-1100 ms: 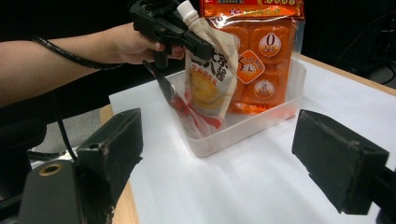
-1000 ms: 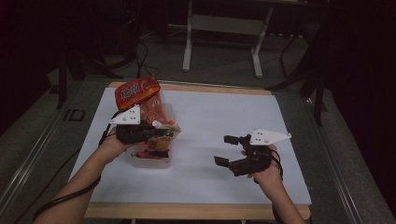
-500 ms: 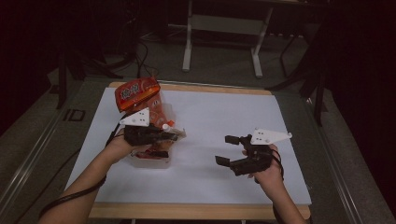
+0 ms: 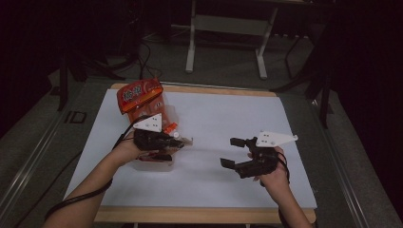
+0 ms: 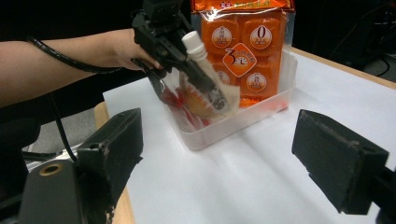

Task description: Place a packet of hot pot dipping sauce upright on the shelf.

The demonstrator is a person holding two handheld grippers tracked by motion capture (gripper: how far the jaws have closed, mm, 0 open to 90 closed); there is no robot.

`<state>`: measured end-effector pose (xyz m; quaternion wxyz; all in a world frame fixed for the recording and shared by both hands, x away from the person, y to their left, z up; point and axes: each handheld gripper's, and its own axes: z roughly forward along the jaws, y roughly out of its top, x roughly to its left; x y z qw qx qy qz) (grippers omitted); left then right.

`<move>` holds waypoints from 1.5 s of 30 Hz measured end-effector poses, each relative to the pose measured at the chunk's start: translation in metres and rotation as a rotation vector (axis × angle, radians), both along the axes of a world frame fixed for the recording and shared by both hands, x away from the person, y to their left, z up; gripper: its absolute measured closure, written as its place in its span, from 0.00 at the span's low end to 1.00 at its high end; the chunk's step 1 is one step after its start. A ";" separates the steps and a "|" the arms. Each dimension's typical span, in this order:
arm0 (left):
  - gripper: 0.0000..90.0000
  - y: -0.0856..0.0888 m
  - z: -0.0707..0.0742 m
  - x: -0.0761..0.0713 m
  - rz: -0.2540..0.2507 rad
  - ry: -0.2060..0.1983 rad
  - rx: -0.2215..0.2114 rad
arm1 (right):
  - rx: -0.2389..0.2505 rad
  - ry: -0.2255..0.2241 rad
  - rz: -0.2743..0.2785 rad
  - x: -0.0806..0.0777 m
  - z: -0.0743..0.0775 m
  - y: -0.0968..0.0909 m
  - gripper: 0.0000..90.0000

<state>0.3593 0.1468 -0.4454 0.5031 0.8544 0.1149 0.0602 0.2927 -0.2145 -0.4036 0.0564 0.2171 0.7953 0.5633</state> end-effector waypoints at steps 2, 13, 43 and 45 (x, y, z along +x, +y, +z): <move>0.98 0.003 0.000 0.001 0.021 -0.006 -0.008 | 0.000 0.000 -0.003 0.000 0.000 -0.001 0.18; 0.99 0.018 -0.006 -0.004 0.069 -0.017 0.065 | 0.003 0.002 -0.010 0.001 -0.001 -0.004 0.20; 1.00 0.036 -0.010 -0.008 0.103 -0.065 0.253 | -0.001 0.013 -0.011 0.002 -0.002 -0.002 0.20; 1.00 0.034 -0.011 -0.008 0.105 -0.077 0.273 | 0.001 0.016 -0.011 0.002 -0.003 -0.003 0.20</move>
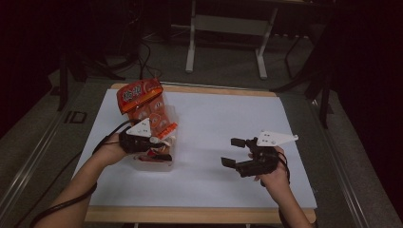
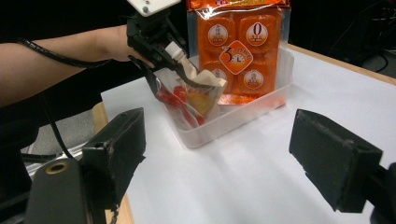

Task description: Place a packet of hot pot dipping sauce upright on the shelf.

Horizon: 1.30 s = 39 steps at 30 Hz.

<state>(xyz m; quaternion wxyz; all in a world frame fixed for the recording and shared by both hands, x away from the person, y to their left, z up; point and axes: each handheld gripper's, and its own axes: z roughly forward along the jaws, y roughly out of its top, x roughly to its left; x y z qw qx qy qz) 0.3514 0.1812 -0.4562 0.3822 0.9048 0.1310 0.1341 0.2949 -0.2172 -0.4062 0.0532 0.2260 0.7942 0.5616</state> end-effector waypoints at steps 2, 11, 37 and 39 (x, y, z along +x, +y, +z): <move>1.00 -0.002 -0.001 -0.001 -0.010 -0.001 0.024 | -0.002 0.000 -0.001 0.000 0.000 0.000 0.21; 1.00 0.017 -0.003 -0.002 0.051 0.018 -0.013 | 0.005 -0.004 -0.009 -0.002 0.002 -0.004 0.20; 0.71 0.063 -0.002 -0.017 0.229 0.018 -0.339 | 0.002 -0.004 -0.008 0.000 0.001 -0.003 0.21; 0.65 0.067 -0.001 -0.020 0.242 0.025 -0.356 | 0.003 -0.002 -0.008 0.000 0.001 -0.003 0.20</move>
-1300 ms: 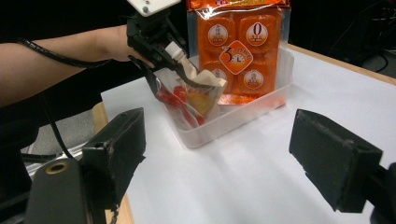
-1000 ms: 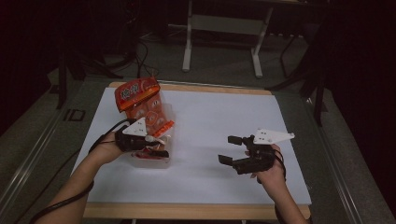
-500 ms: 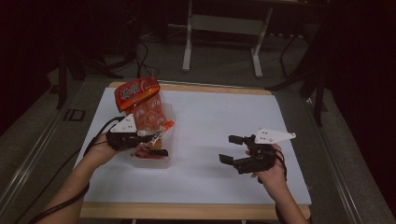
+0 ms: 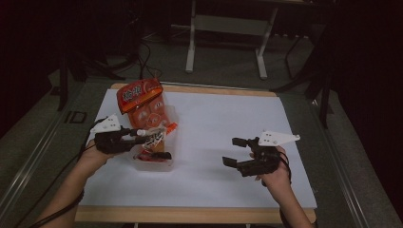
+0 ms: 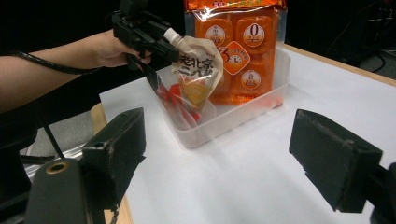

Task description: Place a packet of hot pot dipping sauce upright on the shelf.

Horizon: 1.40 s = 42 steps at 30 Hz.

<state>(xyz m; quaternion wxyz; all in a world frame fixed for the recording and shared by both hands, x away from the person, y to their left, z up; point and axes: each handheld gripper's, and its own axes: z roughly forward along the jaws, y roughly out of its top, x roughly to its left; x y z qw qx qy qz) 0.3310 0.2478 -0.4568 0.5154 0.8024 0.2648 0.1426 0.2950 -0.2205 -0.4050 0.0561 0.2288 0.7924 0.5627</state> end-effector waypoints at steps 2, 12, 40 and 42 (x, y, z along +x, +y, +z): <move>0.55 0.003 0.001 -0.003 0.010 0.004 -0.025 | -0.002 0.002 -0.002 0.000 0.000 0.000 0.21; 0.10 -0.001 0.018 -0.020 0.031 0.025 -0.121 | -0.011 0.008 0.003 0.000 -0.002 0.003 0.21; 0.06 -0.075 0.048 -0.080 -0.058 -0.047 -0.153 | -0.029 0.012 0.016 -0.012 -0.011 0.007 0.20; 0.06 -0.080 0.043 -0.085 -0.075 -0.044 -0.147 | -0.039 0.014 0.014 -0.014 -0.015 0.007 0.20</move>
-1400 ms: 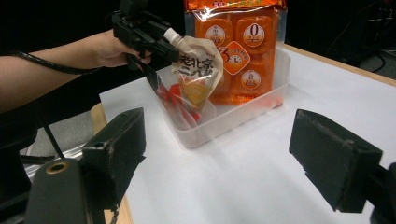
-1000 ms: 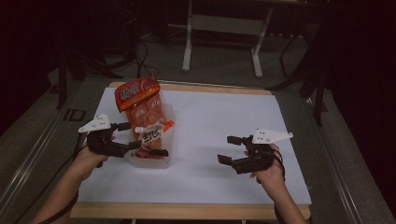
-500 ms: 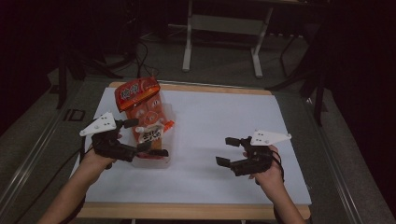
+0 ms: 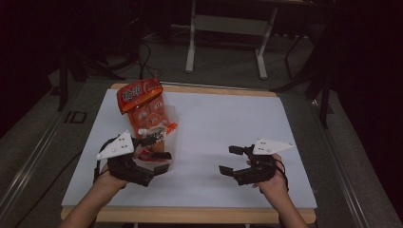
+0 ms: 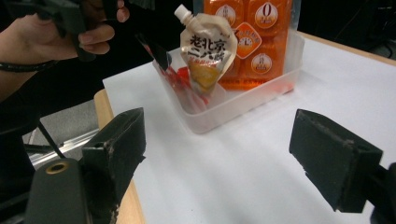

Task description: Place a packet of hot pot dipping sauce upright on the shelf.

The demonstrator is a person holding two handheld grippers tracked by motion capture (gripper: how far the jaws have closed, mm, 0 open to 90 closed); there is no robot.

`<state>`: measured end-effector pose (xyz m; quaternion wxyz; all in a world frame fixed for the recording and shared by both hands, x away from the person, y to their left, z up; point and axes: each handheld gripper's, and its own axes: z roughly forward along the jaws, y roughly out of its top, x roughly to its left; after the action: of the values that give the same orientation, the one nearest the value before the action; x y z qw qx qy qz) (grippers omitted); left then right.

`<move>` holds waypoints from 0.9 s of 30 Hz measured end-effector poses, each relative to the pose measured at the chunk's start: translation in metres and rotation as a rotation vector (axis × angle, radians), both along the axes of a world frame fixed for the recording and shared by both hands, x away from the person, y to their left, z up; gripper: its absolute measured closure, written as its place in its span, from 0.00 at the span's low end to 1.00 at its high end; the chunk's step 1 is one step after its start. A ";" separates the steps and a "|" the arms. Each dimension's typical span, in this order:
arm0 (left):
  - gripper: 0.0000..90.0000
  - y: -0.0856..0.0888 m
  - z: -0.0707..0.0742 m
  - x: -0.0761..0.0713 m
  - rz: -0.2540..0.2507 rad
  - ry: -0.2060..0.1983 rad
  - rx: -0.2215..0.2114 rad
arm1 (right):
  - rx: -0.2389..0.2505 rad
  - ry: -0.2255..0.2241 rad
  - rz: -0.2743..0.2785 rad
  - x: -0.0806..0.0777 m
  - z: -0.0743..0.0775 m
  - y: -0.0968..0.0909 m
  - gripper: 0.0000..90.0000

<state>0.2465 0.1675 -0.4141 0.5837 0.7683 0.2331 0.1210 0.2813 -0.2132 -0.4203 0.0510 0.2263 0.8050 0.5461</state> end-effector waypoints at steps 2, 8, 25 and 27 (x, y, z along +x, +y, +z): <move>0.06 -0.005 -0.005 -0.004 -0.021 -0.001 -0.003 | -0.006 -0.002 -0.005 -0.001 -0.003 0.000 0.20; 0.07 -0.019 -0.021 -0.011 -0.048 0.008 0.020 | -0.003 0.000 -0.024 -0.001 -0.010 -0.002 0.20; 0.07 -0.033 -0.061 -0.020 -0.072 0.071 0.044 | -0.034 0.039 -0.050 0.001 -0.036 -0.002 0.20; 0.07 -0.033 -0.063 -0.020 -0.072 0.072 0.045 | -0.036 0.041 -0.052 0.002 -0.038 -0.002 0.20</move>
<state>0.2266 0.1341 -0.4771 0.5615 0.7930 0.2233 0.0776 0.2829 -0.2154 -0.4586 0.0529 0.2570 0.8095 0.5253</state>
